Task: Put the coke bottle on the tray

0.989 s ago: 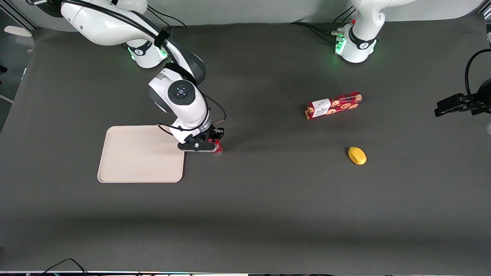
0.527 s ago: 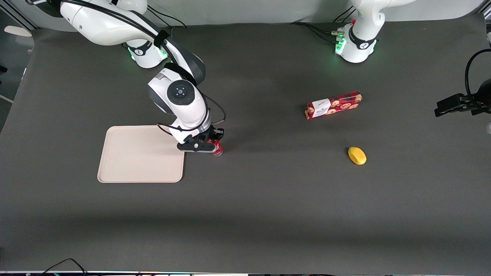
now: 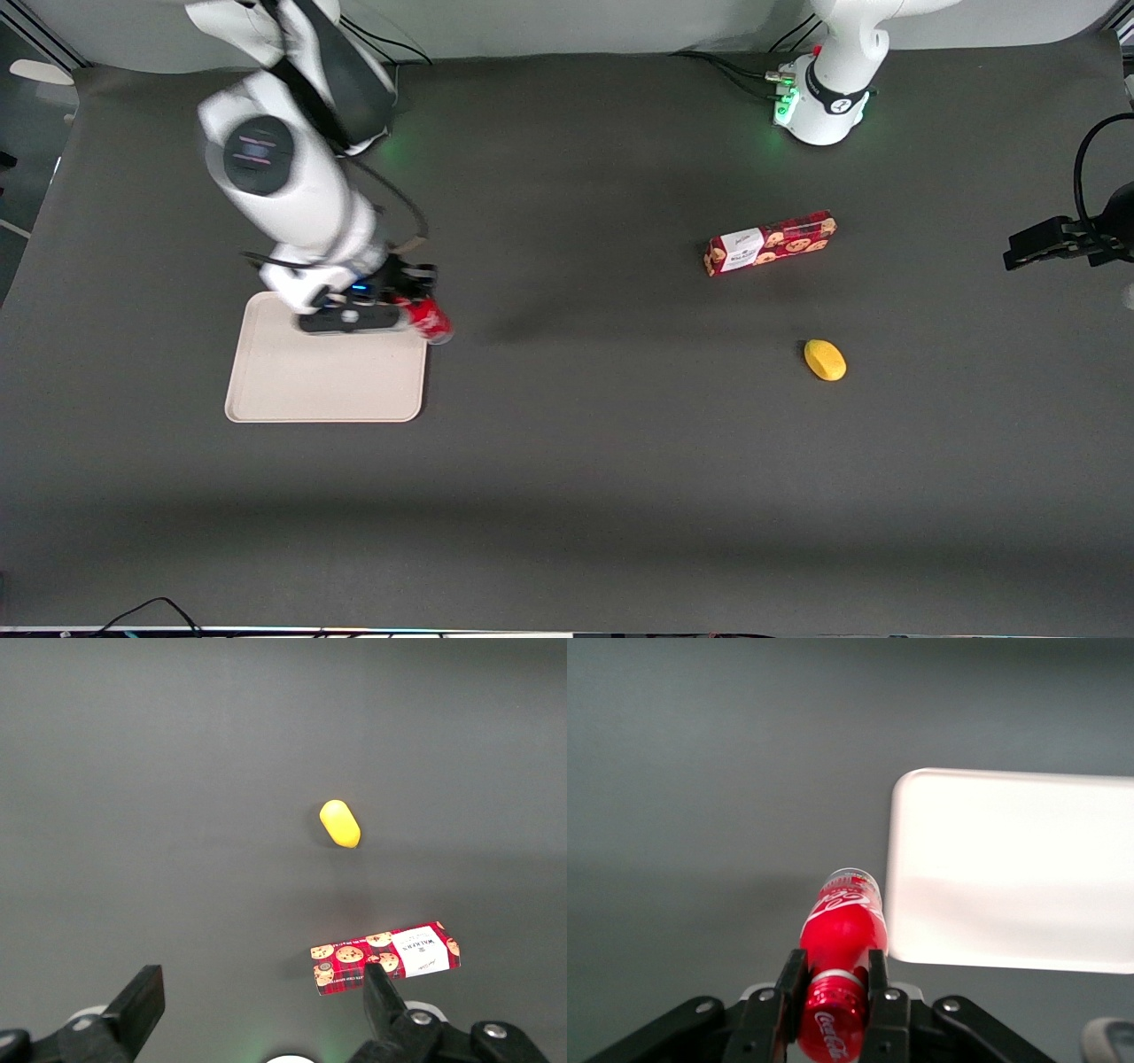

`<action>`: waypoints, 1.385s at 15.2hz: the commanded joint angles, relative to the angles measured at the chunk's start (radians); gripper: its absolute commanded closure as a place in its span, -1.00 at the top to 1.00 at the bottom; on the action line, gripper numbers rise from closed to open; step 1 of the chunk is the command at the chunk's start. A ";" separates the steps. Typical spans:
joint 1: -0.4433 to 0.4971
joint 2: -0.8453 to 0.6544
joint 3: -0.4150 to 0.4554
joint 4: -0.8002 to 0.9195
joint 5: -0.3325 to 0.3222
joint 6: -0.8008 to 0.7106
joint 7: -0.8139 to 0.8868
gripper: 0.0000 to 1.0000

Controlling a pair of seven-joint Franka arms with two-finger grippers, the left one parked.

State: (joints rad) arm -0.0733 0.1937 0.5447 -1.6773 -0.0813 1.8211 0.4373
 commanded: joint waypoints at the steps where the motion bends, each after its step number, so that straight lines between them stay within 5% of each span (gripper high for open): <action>1: -0.006 -0.163 -0.213 -0.083 0.077 -0.077 -0.364 -1.00; 4: -0.006 -0.238 -0.391 -0.218 0.077 -0.039 -0.601 -1.00; 8: -0.006 -0.260 -0.570 -0.435 0.077 0.209 -0.857 -1.00; 11: -0.006 -0.225 -0.621 -0.521 0.077 0.377 -0.937 -1.00; 21: -0.010 -0.086 -0.635 -0.521 0.078 0.529 -0.959 -1.00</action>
State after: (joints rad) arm -0.0899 0.1040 -0.0798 -2.2099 -0.0282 2.3387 -0.4853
